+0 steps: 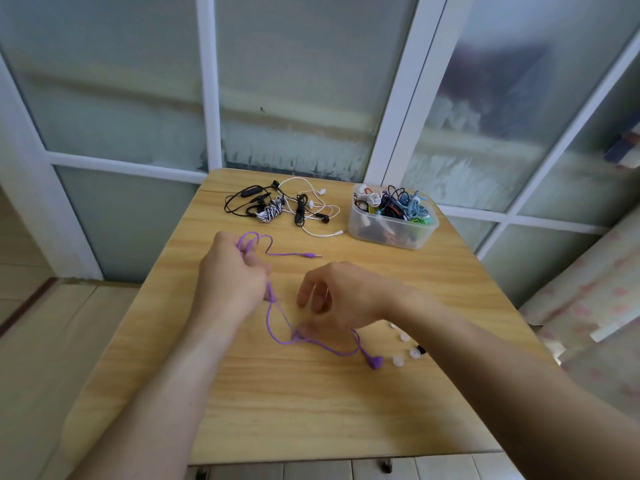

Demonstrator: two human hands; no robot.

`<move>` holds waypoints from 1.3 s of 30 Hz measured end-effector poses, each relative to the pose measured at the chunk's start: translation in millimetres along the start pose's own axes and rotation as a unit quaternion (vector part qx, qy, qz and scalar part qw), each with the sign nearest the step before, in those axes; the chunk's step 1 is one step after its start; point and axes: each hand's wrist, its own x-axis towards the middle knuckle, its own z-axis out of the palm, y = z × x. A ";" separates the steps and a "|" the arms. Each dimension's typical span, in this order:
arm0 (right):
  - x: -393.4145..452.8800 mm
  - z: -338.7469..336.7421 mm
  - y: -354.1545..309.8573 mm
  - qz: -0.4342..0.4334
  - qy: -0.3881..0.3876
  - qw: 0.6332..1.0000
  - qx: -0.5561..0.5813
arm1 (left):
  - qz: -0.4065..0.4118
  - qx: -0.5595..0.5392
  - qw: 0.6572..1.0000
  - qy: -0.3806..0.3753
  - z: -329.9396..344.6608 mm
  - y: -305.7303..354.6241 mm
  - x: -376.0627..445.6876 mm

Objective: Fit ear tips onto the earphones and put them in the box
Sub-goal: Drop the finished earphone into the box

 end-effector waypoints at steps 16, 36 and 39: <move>-29.4 13.0 -23.8 -0.145 0.039 0.983 0.105 | -0.132 -0.479 0.863 -0.091 -18.1 35.9 -9.0; -111.3 15.9 12.0 0.031 0.085 0.995 0.046 | 0.004 0.403 0.914 0.051 -33.9 4.8 0.0; -111.4 24.8 12.9 0.038 0.056 0.998 0.018 | 0.215 0.284 0.925 0.134 -14.5 21.9 -24.9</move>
